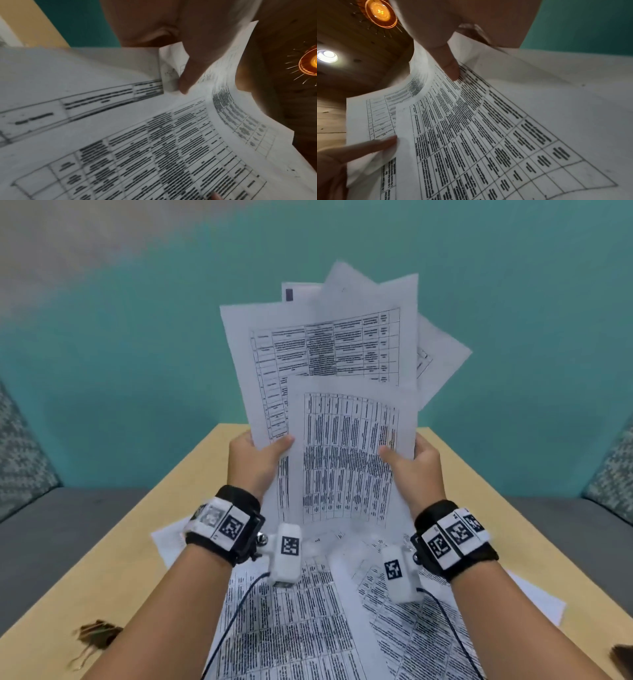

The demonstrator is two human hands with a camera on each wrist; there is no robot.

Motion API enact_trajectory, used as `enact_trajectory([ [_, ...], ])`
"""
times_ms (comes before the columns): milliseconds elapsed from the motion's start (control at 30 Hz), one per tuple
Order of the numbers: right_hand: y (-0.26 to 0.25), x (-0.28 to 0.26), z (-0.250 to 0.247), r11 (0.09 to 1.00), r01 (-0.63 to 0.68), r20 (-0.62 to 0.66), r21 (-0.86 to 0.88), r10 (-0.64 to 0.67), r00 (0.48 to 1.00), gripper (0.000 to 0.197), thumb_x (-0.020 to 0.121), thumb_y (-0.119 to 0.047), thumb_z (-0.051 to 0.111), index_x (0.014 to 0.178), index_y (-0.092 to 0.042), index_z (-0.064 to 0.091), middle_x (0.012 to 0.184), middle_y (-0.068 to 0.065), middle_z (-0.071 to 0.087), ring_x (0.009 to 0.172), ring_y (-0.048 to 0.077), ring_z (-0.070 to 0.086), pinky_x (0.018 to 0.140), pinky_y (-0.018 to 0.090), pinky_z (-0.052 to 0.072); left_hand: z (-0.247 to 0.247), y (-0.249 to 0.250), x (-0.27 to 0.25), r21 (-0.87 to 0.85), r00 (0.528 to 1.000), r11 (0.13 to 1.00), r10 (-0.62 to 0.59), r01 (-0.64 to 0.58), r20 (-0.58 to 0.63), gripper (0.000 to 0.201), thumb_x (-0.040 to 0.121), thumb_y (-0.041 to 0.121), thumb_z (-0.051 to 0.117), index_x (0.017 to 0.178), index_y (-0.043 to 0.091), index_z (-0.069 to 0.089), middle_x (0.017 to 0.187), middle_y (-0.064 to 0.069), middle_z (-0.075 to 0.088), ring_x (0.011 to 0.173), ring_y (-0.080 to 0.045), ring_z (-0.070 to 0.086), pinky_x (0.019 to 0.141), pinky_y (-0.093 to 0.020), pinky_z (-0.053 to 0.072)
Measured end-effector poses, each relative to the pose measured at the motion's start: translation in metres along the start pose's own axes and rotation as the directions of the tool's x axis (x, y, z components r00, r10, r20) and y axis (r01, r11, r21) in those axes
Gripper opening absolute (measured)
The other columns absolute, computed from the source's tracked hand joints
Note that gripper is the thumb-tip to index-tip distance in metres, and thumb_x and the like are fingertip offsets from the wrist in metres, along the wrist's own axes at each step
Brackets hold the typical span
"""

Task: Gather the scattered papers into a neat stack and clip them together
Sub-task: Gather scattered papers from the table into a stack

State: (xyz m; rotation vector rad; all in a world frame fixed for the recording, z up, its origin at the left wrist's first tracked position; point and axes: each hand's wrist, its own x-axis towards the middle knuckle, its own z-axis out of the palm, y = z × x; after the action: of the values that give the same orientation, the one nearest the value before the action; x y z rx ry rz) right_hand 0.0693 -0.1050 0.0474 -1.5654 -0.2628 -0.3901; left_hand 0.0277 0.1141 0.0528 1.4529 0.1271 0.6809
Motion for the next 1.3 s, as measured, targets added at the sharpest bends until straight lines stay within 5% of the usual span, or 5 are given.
enact_trajectory([
  [200,0.005,0.009,0.002,0.997,0.02,0.0,0.07,-0.02,1.0,0.042,0.091,-0.005,0.067,0.123,-0.028,0.053,0.113,-0.019,0.065,0.101,-0.01,0.06,0.086,0.012,0.044,0.003,-0.008,0.006,-0.014,0.999,0.999,0.033,-0.033,-0.037,0.021,0.091,0.007,0.074,0.093,0.028,0.07,0.096,0.015,0.074,0.087,0.004,0.07,0.073,-0.014,0.054],
  [467,0.003,0.019,0.005,0.996,-0.084,0.053,-0.011,0.084,0.995,0.019,0.093,-0.007,0.066,0.106,-0.02,0.066,0.111,0.012,0.073,0.101,0.033,0.068,0.099,0.048,0.051,-0.01,-0.002,0.018,0.018,1.0,1.0,0.02,-0.02,-0.011,0.019,0.089,0.005,0.076,0.106,0.014,0.075,0.105,0.002,0.078,0.098,-0.014,0.076,0.09,-0.033,0.061],
  [933,0.001,0.03,-0.006,0.999,0.04,0.018,-0.024,-0.04,0.999,0.023,0.093,-0.029,0.067,0.102,-0.008,0.066,0.097,0.004,0.073,0.089,0.025,0.068,0.088,0.036,0.053,-0.013,0.0,0.02,0.054,0.999,0.998,0.024,-0.022,-0.035,0.03,0.085,0.007,0.08,0.114,0.011,0.075,0.107,0.002,0.079,0.1,-0.015,0.076,0.096,-0.039,0.059],
  [1100,0.003,0.032,-0.009,0.997,0.028,0.015,-0.069,-0.027,1.0,0.044,0.097,-0.039,0.06,0.074,-0.006,0.041,0.066,0.004,0.03,0.058,0.017,0.029,0.061,0.029,0.03,-0.008,0.0,0.019,0.07,0.998,0.997,-0.004,0.008,-0.063,0.072,0.077,0.061,0.08,0.123,0.008,0.068,0.115,0.005,0.071,0.102,-0.014,0.067,0.102,-0.04,0.052],
  [1300,-0.007,0.028,-0.01,0.999,0.023,0.015,0.03,-0.023,1.0,0.07,0.082,-0.046,0.07,0.138,-0.007,0.054,0.139,0.003,0.061,0.13,0.019,0.056,0.111,0.041,0.042,-0.008,0.0,0.018,0.064,0.999,0.997,-0.03,0.033,-0.044,0.022,0.087,0.006,0.078,0.107,0.012,0.075,0.106,-0.003,0.079,0.1,-0.023,0.076,0.096,-0.045,0.059],
])
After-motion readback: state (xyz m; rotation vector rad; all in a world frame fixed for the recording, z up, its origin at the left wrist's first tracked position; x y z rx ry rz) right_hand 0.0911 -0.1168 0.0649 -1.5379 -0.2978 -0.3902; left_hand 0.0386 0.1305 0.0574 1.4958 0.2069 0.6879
